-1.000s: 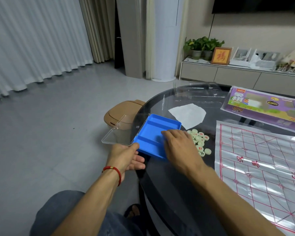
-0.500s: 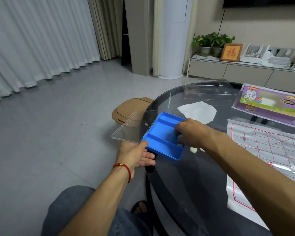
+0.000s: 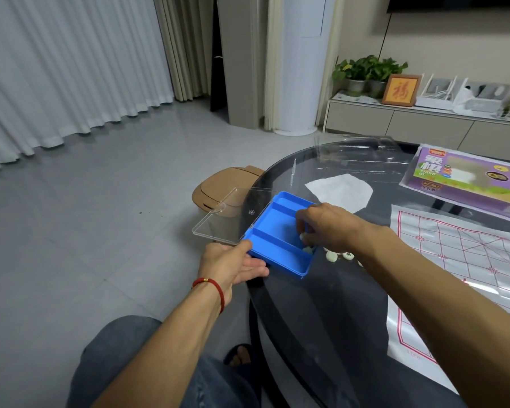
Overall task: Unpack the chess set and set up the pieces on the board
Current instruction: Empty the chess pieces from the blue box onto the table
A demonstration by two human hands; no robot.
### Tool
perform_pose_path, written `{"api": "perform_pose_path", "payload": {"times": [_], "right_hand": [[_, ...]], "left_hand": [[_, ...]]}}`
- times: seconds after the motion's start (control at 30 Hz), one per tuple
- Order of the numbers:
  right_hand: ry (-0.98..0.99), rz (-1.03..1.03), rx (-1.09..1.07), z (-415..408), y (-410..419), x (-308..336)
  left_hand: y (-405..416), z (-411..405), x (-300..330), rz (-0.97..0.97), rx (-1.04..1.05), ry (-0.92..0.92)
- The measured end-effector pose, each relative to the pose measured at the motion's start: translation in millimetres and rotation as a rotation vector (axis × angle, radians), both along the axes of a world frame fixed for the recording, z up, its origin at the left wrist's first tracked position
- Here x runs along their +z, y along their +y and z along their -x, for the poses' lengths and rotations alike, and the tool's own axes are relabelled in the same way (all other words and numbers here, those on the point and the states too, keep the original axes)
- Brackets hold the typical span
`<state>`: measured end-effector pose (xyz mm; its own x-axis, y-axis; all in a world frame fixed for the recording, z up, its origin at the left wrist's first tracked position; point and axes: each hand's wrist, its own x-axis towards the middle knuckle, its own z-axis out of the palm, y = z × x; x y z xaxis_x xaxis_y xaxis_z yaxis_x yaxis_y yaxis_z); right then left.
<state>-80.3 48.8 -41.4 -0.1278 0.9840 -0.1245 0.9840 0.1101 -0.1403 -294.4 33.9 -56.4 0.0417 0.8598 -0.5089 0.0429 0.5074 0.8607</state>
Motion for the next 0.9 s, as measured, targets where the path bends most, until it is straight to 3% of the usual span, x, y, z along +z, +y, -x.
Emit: {"api": "perform_pose_path", "payload": {"times": [0.17, 0.4, 0.9], "right_hand": [[0.143, 0.004, -0.020, -6, -4, -1], [0.326, -0.179, -0.082, -29, -13, 11], [0.079, -0.241, -0.233, -66, -34, 1]], "left_hand": [[0, 1, -1, -0.009, -0.005, 0.006], [2, 1, -1, -0.036, -0.038, 0.052], [3, -1, -3, -0.052, -0.046, 0.078]]}}
